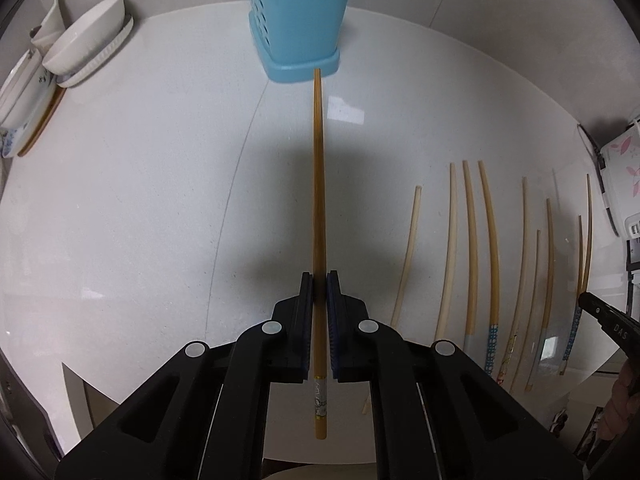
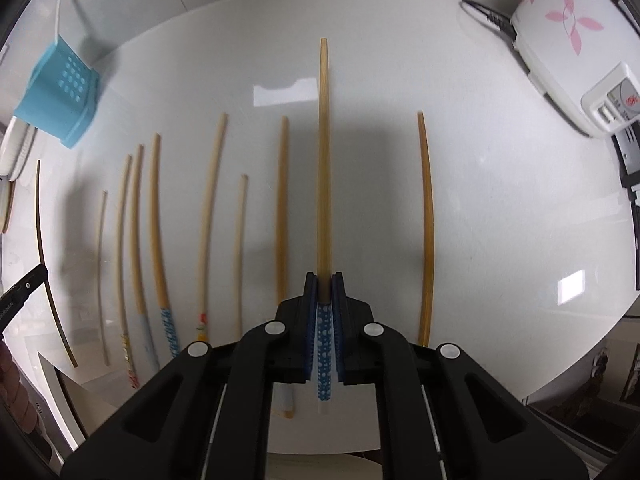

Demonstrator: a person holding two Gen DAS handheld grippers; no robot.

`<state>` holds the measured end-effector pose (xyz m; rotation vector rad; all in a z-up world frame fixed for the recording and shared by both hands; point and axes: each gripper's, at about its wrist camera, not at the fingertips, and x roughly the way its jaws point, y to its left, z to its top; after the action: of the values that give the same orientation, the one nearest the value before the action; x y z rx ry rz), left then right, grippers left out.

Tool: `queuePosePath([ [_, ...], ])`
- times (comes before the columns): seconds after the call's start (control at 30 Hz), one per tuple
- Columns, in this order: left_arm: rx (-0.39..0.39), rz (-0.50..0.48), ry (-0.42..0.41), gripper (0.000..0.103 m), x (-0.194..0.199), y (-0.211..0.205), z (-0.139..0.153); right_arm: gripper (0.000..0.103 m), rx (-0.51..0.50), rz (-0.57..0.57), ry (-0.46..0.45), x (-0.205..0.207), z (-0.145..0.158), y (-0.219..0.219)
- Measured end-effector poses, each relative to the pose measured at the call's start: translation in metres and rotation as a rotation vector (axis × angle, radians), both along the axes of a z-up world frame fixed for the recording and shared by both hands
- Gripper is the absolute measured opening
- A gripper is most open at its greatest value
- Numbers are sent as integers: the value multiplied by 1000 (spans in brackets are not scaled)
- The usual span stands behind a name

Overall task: Organize utensils
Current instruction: 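Lift both held chopsticks upright and carry them over the blue utensil holder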

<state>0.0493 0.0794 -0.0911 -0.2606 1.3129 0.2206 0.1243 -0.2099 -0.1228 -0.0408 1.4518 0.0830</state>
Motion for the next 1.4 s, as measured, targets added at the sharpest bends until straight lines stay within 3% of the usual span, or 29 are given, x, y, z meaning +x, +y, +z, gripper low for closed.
queuePosePath([
  [0.23,21,-4,-71,6,-1,5,21,7,38,23,-86,-3,29,-1],
  [0.9,91,23,-279,6,15,23,77,7,161,133,-337,28,96,58],
  [1.4,141,28,-520,6,40,42,119,7,267,226,-515,43,137,119],
])
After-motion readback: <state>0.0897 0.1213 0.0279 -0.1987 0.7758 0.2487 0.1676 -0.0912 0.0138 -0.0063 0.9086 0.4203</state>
